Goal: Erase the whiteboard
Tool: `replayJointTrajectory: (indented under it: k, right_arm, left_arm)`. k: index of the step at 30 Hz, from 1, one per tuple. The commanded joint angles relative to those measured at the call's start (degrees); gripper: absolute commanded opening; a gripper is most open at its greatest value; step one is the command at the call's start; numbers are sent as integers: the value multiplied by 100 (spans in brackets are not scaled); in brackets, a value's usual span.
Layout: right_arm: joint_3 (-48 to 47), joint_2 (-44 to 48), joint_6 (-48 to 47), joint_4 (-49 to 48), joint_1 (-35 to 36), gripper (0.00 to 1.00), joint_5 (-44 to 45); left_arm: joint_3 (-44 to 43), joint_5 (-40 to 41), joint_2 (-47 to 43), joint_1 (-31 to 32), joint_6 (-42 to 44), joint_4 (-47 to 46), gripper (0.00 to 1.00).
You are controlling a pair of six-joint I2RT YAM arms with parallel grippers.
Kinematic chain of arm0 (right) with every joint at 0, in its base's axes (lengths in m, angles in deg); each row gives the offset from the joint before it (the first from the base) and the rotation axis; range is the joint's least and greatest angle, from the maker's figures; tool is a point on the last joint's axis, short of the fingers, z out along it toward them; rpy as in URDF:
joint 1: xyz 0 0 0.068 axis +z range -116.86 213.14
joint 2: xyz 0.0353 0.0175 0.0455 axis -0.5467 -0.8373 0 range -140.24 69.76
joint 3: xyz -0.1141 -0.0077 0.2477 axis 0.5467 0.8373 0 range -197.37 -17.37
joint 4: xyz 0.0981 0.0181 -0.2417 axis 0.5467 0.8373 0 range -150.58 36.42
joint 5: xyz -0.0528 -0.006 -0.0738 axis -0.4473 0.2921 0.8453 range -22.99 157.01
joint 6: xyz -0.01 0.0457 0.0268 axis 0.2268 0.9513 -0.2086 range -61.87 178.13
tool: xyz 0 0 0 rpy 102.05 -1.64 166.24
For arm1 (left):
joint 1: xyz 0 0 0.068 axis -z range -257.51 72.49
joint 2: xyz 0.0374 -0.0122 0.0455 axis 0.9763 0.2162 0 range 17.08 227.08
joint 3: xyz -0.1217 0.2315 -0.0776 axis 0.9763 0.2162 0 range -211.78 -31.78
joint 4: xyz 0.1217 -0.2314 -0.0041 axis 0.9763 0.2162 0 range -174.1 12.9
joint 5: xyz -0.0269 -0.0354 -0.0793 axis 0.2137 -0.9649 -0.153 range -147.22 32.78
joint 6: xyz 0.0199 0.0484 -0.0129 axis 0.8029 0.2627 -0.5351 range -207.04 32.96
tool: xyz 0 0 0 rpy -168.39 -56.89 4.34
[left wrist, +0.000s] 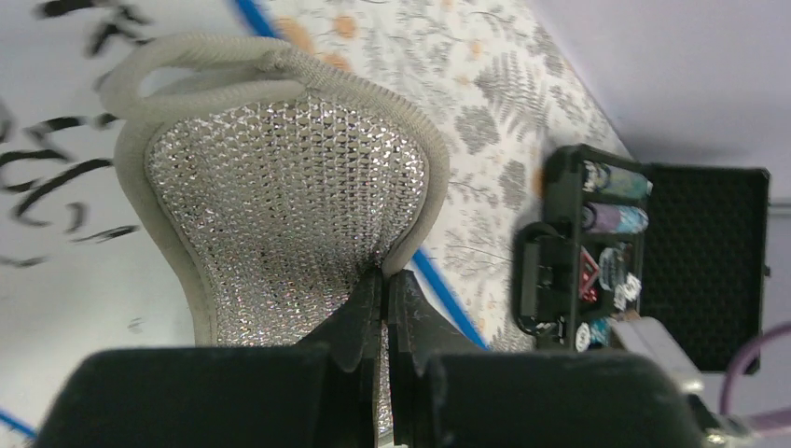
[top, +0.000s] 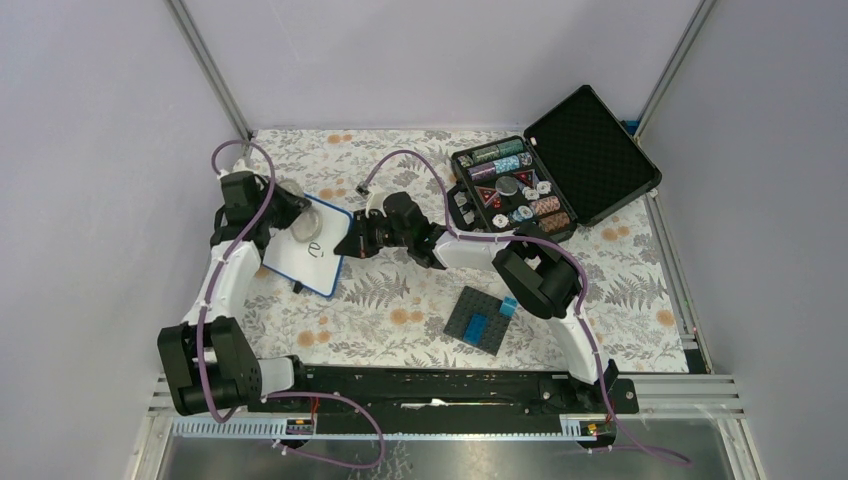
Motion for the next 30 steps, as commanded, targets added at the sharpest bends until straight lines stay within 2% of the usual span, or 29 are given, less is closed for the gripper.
replayJointTrajectory:
  k: [1, 6, 12, 16, 19, 26, 30]
  right_arm:
    - [-110, 114, -353, -177, 303, 0, -910]
    - [-75, 156, -366, -168, 303, 0, -881]
    - [-51, 211, -381, -169, 303, 0, -888]
    - [-45, 212, -367, -186, 303, 0, -898]
    - [-68, 186, -351, -187, 303, 0, -921]
    - [-89, 141, -341, -194, 303, 0, -944]
    - [-85, 137, -341, -213, 303, 0, -943]
  left_arm:
    - [-324, -111, 2, 248, 31, -164, 0]
    - [75, 356, 256, 33, -228, 263, 0]
    - [1094, -98, 336, -1250, -494, 237, 0]
    - [1343, -430, 305, -1345, -382, -2, 0]
    - [1228, -717, 189, -1131, -420, -309, 0]
    - [140, -279, -162, 213, 250, -197, 0]
    - [-314, -135, -172, 533, 428, -198, 0]
